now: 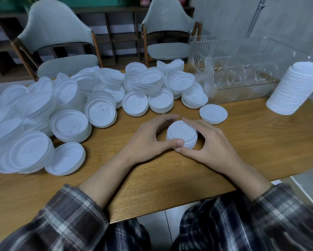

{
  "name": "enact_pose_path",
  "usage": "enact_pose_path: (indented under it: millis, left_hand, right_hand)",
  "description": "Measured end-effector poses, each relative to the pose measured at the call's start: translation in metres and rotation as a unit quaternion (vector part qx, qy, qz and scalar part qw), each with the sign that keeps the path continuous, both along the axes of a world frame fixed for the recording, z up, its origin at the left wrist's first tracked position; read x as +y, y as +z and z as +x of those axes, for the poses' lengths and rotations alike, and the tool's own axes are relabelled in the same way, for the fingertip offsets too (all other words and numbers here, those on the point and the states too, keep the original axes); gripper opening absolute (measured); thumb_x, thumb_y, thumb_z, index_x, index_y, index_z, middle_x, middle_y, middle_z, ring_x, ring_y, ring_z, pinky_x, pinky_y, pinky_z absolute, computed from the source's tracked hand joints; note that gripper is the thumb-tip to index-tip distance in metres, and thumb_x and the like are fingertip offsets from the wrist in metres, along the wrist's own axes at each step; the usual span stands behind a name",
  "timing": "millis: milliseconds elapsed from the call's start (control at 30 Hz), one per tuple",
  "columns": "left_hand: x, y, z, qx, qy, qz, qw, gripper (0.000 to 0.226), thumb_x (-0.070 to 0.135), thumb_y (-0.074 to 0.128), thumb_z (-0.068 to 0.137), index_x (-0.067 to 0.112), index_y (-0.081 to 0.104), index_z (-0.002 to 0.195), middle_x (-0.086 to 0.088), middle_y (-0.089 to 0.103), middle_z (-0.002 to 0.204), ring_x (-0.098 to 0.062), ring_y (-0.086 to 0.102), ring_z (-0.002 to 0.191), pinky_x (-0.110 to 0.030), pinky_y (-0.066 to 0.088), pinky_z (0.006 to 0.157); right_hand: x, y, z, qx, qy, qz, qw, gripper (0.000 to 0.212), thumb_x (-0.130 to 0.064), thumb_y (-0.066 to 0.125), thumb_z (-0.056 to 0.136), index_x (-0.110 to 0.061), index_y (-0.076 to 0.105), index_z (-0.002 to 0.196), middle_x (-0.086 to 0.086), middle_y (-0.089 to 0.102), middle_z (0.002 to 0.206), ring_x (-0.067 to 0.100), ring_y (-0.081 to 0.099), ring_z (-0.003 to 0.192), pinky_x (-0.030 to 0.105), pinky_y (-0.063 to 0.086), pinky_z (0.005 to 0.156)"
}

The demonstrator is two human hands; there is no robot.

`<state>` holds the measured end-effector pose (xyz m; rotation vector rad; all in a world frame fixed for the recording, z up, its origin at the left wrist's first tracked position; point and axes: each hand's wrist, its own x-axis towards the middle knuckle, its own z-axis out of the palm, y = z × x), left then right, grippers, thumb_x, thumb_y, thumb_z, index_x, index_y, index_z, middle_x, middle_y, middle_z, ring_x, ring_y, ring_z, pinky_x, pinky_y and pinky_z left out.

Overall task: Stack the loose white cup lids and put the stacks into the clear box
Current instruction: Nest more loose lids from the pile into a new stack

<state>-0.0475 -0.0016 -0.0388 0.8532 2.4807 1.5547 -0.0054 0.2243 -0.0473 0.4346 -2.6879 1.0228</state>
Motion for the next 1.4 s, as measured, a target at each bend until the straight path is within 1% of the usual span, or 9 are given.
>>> enact_pose_path:
  millis: [167,333,500,600,867,1033,1133,1267,1400]
  left_hand:
    - [-0.001,0.001,0.002,0.031,0.028,-0.029,0.999,0.049,0.052,0.067,0.096,0.027,0.063,0.138,0.015,0.066,0.137,0.0,0.057,0.132,-0.037,0.046,0.116]
    - [0.0,0.003,0.003,0.078,0.03,-0.055,0.995,0.031,0.038,0.068,0.1,0.023,0.069,0.127,0.015,0.069,0.126,-0.002,0.062,0.123,-0.03,0.048,0.109]
    - [0.001,0.003,0.003,0.095,0.042,-0.063,0.993,0.021,0.036,0.069,0.101,0.027,0.072,0.12,0.016,0.071,0.12,-0.006,0.065,0.119,-0.033,0.05,0.107]
    - [0.004,0.003,0.003,0.103,0.046,-0.076,0.991,0.024,0.035,0.07,0.099,0.028,0.072,0.123,0.018,0.071,0.122,-0.005,0.064,0.12,-0.028,0.049,0.107]
    - [0.043,0.003,-0.013,0.221,0.024,-0.16,0.962,0.033,0.012,0.068,0.099,0.019,0.071,0.131,0.008,0.071,0.127,-0.004,0.062,0.119,-0.009,0.039,0.103]
    - [0.094,0.005,-0.035,0.253,-0.01,-0.17,0.952,0.039,0.017,0.067,0.101,0.015,0.066,0.139,0.002,0.067,0.14,-0.017,0.059,0.132,-0.033,0.045,0.112]
    - [0.11,0.003,-0.042,0.264,-0.027,-0.192,0.945,0.035,0.028,0.067,0.102,0.016,0.068,0.134,0.002,0.071,0.131,-0.02,0.064,0.122,-0.039,0.051,0.102]
    - [0.111,-0.005,-0.044,0.253,-0.017,-0.161,0.954,0.012,0.023,0.072,0.097,0.014,0.072,0.106,0.006,0.074,0.103,-0.015,0.068,0.098,-0.043,0.055,0.085]
    - [0.105,-0.003,-0.037,0.218,0.033,-0.117,0.968,0.009,0.018,0.073,0.094,0.014,0.069,0.101,0.004,0.074,0.1,-0.012,0.066,0.095,-0.035,0.053,0.086]
  right_hand:
    - [0.017,0.005,0.007,-0.002,-0.028,0.007,1.0,0.087,-0.053,0.09,0.073,-0.027,0.055,0.148,-0.015,0.059,0.141,0.001,0.05,0.132,0.008,0.03,0.109]
    - [0.05,0.009,0.022,-0.004,-0.06,-0.001,0.998,0.084,-0.048,0.091,0.072,-0.028,0.057,0.146,-0.018,0.06,0.137,0.001,0.052,0.131,0.023,0.037,0.112]
    - [0.085,0.009,0.033,-0.008,-0.09,0.0,0.996,0.081,-0.049,0.091,0.072,-0.03,0.058,0.144,-0.018,0.061,0.131,0.001,0.053,0.126,0.024,0.039,0.108]
    - [0.1,0.006,0.033,-0.002,-0.103,-0.001,0.995,0.079,-0.046,0.09,0.074,-0.03,0.057,0.145,-0.017,0.06,0.133,0.003,0.052,0.127,0.02,0.036,0.105]
    - [0.099,-0.008,0.027,0.024,-0.114,0.009,0.993,0.077,-0.042,0.086,0.077,-0.027,0.053,0.146,-0.012,0.057,0.133,0.01,0.048,0.125,0.03,0.037,0.106]
    - [0.1,-0.008,0.026,0.014,-0.116,0.002,0.993,0.078,-0.043,0.085,0.077,-0.029,0.052,0.146,-0.013,0.056,0.133,0.009,0.047,0.127,0.027,0.036,0.104]
    - [0.101,-0.008,0.025,0.01,-0.12,0.004,0.993,0.078,-0.042,0.085,0.078,-0.029,0.051,0.147,-0.015,0.055,0.134,0.007,0.045,0.128,0.015,0.031,0.101]
    - [0.1,-0.007,0.025,0.01,-0.118,0.008,0.993,0.078,-0.045,0.085,0.078,-0.029,0.051,0.147,-0.015,0.055,0.135,0.006,0.046,0.128,0.019,0.032,0.103]
    - [0.1,-0.006,0.026,0.014,-0.119,0.008,0.993,0.079,-0.045,0.085,0.079,-0.026,0.052,0.148,-0.013,0.053,0.138,0.007,0.048,0.13,0.025,0.037,0.108]
